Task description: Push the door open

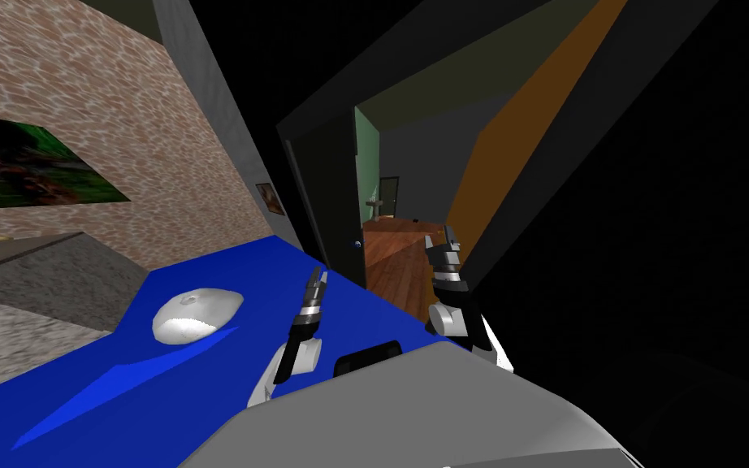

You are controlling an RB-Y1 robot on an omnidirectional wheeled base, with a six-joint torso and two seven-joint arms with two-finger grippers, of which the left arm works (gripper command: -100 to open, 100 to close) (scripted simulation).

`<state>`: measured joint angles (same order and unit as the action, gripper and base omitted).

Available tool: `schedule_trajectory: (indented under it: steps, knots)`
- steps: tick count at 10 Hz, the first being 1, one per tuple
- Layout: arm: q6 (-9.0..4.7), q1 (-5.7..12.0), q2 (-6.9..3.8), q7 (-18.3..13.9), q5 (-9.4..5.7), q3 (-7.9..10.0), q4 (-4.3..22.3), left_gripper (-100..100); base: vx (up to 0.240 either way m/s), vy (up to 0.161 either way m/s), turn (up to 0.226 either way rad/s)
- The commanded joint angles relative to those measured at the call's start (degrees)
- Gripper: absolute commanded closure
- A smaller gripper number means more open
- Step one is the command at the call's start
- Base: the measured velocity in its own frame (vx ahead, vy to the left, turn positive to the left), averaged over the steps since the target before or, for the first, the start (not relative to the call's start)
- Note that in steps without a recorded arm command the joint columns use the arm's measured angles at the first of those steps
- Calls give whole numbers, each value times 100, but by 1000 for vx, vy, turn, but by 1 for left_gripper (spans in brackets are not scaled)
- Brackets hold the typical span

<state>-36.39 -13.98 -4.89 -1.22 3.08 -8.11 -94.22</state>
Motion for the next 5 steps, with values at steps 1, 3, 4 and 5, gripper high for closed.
schedule_trajectory:
  steps: [1,3,4,5]
  knots:
    - [-22,104,-13,-26,10,-24,224,-100,104,53,-85]
    - [-64,208,-30,-59,22,-57,491,-100,90,53,-76]
    - [-85,261,-37,-75,28,-73,627,-100,76,70,-88]
    - [-106,314,-43,-91,34,-90,762,-100,87,74,-90]
